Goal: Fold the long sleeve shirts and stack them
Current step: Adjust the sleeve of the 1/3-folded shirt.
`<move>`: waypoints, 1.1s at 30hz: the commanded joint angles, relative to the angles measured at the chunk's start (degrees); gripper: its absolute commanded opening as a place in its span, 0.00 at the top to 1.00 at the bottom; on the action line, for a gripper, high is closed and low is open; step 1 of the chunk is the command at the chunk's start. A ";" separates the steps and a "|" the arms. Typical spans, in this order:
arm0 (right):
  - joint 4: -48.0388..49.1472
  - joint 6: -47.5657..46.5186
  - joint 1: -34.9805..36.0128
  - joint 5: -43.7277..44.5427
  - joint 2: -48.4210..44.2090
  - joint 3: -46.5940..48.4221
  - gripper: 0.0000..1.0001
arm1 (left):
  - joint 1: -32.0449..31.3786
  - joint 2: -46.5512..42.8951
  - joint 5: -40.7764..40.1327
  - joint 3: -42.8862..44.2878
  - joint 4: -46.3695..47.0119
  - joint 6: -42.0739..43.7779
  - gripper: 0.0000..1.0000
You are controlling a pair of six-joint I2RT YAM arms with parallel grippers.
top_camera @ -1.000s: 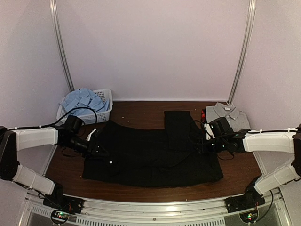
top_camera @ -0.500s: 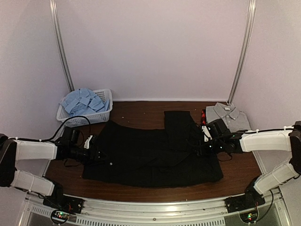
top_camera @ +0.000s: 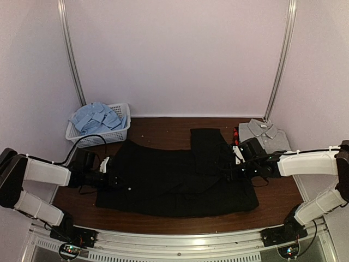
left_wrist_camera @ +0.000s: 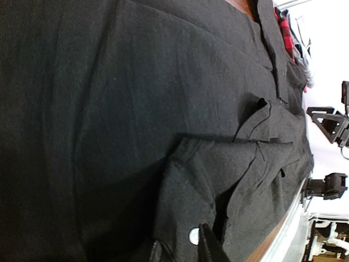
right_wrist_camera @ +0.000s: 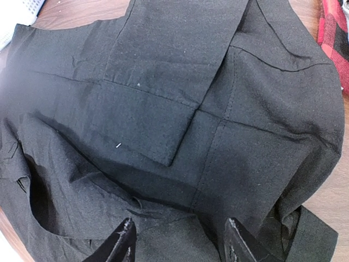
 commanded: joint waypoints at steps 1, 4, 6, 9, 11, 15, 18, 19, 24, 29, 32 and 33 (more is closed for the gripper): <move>-0.39 0.62 0.36 0.43 -0.18 2.00 0.44 | -0.26 1.78 -1.53 -1.06 5.69 0.66 0.81; -0.58 0.60 0.51 0.65 -0.32 2.05 0.44 | -0.26 2.40 -1.10 -1.65 7.78 0.16 0.89; -0.50 0.73 0.53 0.72 -0.35 1.84 0.44 | -0.26 2.27 -1.01 -1.90 8.55 0.04 0.95; -0.31 0.85 0.62 0.70 -0.34 1.39 0.44 | -0.26 1.18 -1.42 -1.07 7.02 -0.16 1.00; -0.32 0.90 0.62 0.83 -0.47 1.25 0.44 | -0.27 -0.17 -2.11 0.47 3.74 -0.12 1.00; -0.77 0.67 0.67 1.40 -1.13 1.31 0.44 | -0.26 -0.64 -5.03 8.17 -12.68 3.42 1.00; -1.57 -0.14 0.69 2.43 -1.57 1.67 0.44 | -0.26 0.41 -5.92 13.29 -23.02 6.45 1.00; -1.75 -0.49 0.70 2.74 -1.78 1.74 0.44 | -0.26 0.95 -6.01 14.60 -26.67 7.27 1.00; -1.36 -2.37 0.79 3.61 -4.22 1.06 0.44 | -0.26 2.72 -5.94 18.44 -35.33 8.91 1.00; -0.86 -3.93 1.18 3.86 -6.03 0.42 0.44 | -0.26 1.45 1.17 18.47 -37.34 7.97 1.00; -0.62 -4.19 1.45 4.08 -6.08 0.17 0.44 | -0.26 -0.55 5.10 18.21 -37.41 6.74 1.00; -0.52 -4.24 1.59 4.11 -6.04 0.13 0.44 | -0.26 -1.22 5.48 18.22 -37.86 6.60 1.00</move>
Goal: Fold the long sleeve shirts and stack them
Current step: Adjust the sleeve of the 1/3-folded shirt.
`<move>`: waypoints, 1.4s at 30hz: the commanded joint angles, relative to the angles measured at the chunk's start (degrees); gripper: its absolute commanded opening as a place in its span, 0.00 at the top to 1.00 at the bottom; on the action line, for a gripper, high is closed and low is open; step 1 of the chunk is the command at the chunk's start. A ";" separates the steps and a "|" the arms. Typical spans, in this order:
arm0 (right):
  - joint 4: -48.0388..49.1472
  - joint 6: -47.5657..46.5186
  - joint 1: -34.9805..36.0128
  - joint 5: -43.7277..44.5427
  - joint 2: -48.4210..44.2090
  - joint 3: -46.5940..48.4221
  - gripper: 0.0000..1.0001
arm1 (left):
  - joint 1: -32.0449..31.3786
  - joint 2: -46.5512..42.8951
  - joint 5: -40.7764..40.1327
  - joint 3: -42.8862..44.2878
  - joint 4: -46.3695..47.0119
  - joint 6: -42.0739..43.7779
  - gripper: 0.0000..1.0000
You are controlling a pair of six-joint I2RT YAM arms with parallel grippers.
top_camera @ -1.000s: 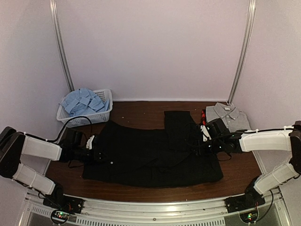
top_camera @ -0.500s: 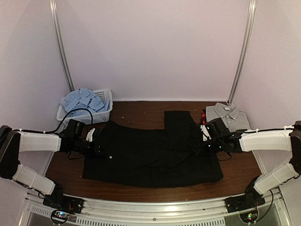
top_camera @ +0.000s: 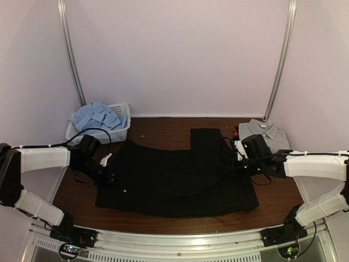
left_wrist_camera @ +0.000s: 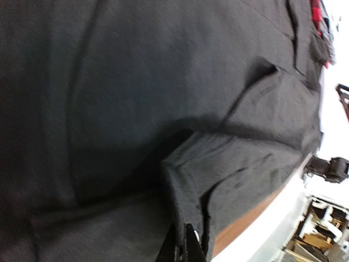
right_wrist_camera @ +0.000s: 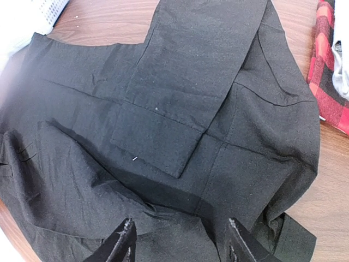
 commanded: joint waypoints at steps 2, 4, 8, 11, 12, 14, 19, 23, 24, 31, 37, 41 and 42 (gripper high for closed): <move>0.77 -1.34 0.86 1.62 -0.62 -0.63 0.44 | 0.06 -3.66 5.62 1.06 -3.43 -0.29 1.00; 0.79 -1.23 1.08 1.70 -0.43 -0.51 0.44 | 1.15 -3.30 6.09 1.49 -4.76 1.19 1.00; 0.32 -1.16 1.34 2.24 -0.37 -0.35 0.44 | 3.37 -2.91 5.76 2.89 -8.03 4.05 1.00; 0.09 -0.96 1.48 2.53 -0.57 -0.28 0.44 | 4.03 -3.15 5.19 3.53 -9.93 5.67 1.00; 0.10 -0.87 1.51 2.60 -0.59 -0.35 0.44 | 4.23 -3.24 4.89 3.40 -10.07 5.82 1.00; 0.07 -0.77 1.65 2.65 -0.60 -0.36 0.44 | 4.66 -2.81 4.52 3.12 -10.72 6.86 1.00; -0.67 -0.97 1.90 3.23 -0.65 -0.02 0.44 | 5.33 -2.59 1.47 4.05 -13.80 9.33 1.00; -1.06 -1.36 1.94 3.69 -0.79 0.25 0.44 | 5.69 -3.15 -4.76 6.74 -18.05 11.64 1.00; -1.09 -1.45 1.95 3.74 -0.61 0.44 0.44 | 5.79 -2.98 -5.59 6.79 -18.58 12.03 1.00; -1.37 -1.65 2.57 4.14 0.21 0.94 0.44 | 5.80 -2.93 -11.32 6.62 -17.91 11.23 1.00; -1.58 -1.95 2.78 4.14 1.07 1.71 0.44 | 5.80 -1.01 -12.50 5.51 -14.79 10.54 1.00; -1.58 -1.99 3.15 4.14 1.14 1.75 0.44 | 5.80 0.77 -12.42 5.18 -13.14 10.59 1.00; -1.49 -2.08 3.31 4.14 1.13 1.82 0.44 | 5.80 1.11 -12.96 5.26 -12.90 10.55 1.00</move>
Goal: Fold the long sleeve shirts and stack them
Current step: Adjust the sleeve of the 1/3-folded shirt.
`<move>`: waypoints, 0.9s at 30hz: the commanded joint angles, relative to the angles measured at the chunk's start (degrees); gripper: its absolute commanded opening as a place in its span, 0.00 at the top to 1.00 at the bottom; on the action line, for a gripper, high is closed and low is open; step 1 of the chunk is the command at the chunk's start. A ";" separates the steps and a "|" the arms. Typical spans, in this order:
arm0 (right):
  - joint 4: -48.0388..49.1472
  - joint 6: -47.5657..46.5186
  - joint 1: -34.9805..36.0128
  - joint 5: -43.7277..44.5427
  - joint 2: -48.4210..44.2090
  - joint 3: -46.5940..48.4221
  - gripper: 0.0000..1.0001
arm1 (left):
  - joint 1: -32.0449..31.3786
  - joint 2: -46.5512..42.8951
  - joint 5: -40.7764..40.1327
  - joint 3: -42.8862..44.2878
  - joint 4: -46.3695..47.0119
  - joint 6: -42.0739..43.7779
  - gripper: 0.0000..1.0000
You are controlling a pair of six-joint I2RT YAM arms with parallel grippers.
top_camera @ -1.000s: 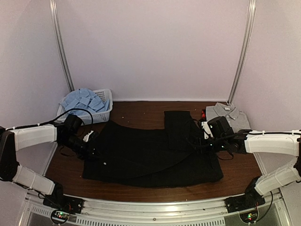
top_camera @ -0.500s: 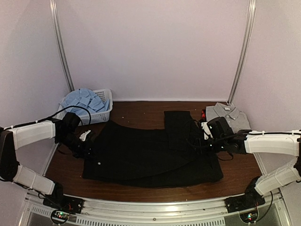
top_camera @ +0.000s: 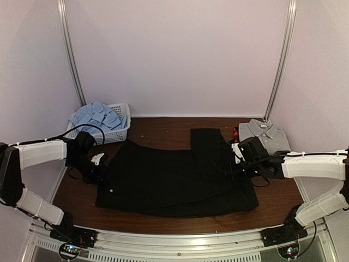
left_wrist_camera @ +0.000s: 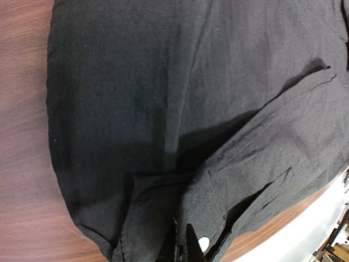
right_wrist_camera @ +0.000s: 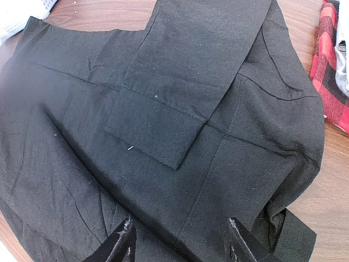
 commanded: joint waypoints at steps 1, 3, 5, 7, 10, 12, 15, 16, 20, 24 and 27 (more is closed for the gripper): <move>-0.25 -0.41 0.91 1.15 0.18 1.75 0.44 | 0.49 1.81 -2.28 -0.05 2.91 0.23 0.97; -0.43 -0.56 1.29 1.15 0.21 1.75 0.44 | 0.49 2.34 -2.56 0.51 2.67 0.40 0.88; -0.57 -0.85 1.95 1.15 0.23 1.81 0.44 | 0.49 1.85 -3.68 1.02 2.70 -0.26 0.79; -0.88 -0.96 3.32 2.07 0.31 1.83 0.44 | 0.49 0.68 -5.10 1.72 2.90 -1.20 0.59; -1.05 -0.90 5.54 3.04 0.72 1.75 0.44 | 0.49 -1.23 -7.83 3.19 3.96 -3.01 0.39; -1.05 -0.85 7.10 2.96 1.13 1.62 0.44 | 0.42 -2.77 -9.13 3.62 5.73 -4.20 0.36; -0.62 -0.22 9.09 1.54 1.87 1.04 0.44 | -0.93 -5.37 -5.18 2.14 11.39 -5.49 0.35; -0.64 0.11 9.55 0.36 2.27 0.86 0.44 | -1.90 -6.14 -3.29 1.23 13.85 -6.30 0.35; -1.97 2.21 10.42 -0.91 4.00 0.17 0.44 | -8.65 -6.90 -1.05 -1.02 21.69 -9.44 0.35; -4.07 4.49 10.63 -0.64 4.01 -1.32 0.45 | -15.34 -5.06 -0.79 -4.56 30.24 -12.63 0.34; -6.31 6.88 10.71 0.26 4.62 -1.92 0.45 | -19.86 -1.89 -2.01 -6.66 34.31 -13.72 0.34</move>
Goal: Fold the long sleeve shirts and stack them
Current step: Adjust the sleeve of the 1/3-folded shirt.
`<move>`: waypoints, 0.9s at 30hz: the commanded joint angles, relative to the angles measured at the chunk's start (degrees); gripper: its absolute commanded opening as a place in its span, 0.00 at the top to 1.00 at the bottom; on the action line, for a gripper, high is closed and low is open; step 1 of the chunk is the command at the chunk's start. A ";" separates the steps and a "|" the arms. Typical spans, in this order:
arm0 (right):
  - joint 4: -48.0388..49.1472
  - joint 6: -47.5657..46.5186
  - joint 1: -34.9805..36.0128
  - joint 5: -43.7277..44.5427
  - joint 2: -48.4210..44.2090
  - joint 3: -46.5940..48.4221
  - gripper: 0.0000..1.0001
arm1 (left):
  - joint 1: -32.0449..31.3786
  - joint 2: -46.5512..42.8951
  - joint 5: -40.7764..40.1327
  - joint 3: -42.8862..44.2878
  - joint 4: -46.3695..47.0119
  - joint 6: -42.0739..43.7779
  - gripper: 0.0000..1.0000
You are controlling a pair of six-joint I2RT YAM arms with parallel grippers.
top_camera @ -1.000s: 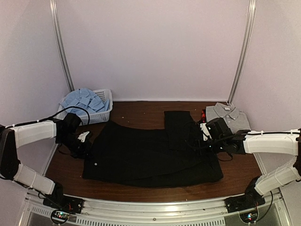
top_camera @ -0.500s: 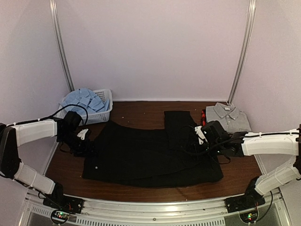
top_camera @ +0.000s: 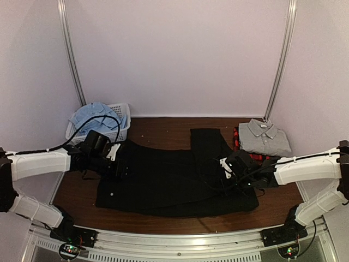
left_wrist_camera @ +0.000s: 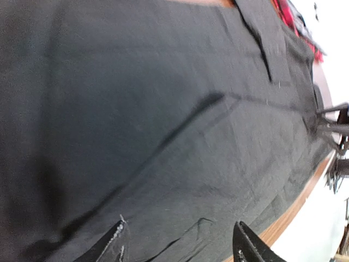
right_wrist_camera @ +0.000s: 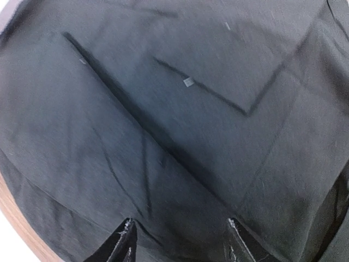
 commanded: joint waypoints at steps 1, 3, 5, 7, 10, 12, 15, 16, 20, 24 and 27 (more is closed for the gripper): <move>-4.78 4.76 0.46 1.22 1.07 -1.75 0.45 | -5.44 4.65 -0.64 -2.98 10.16 -3.34 0.34; -6.18 6.53 0.49 1.64 1.99 -2.22 0.45 | -7.91 6.93 -2.90 -3.36 10.23 -3.74 0.34; -7.43 8.11 0.60 3.47 3.39 -2.70 0.45 | -9.57 8.71 -4.53 -4.13 10.52 -4.53 0.34; -8.32 9.27 0.90 3.84 4.57 -3.23 0.46 | -10.56 9.89 -5.93 -4.81 10.07 -4.83 0.34; -10.07 11.35 2.42 3.76 5.27 -4.01 0.46 | -11.59 10.09 -8.54 -6.08 8.06 -6.01 0.34; -11.86 12.90 3.99 3.78 4.71 -4.57 0.46 | -12.39 9.06 -9.71 -7.71 7.08 -7.18 0.34; -14.03 15.40 6.35 3.46 2.71 -5.57 0.46 | -13.69 6.92 -10.73 -10.45 5.56 -9.75 0.34; -14.81 16.17 7.04 3.27 1.99 -5.76 0.46 | -14.14 5.95 -11.26 -11.13 4.98 -10.70 0.34; -18.28 18.44 9.38 3.59 -0.19 -6.23 0.46 | -16.95 2.40 -14.72 -12.30 0.80 -14.49 0.34; -21.37 19.74 11.28 4.01 -2.84 -5.94 0.46 | -21.83 -0.76 -16.39 -13.67 -1.94 -19.74 0.34; -23.32 18.98 11.46 7.02 -6.41 -3.59 0.43 | -24.19 -2.12 -17.91 -12.55 -2.09 -21.06 0.34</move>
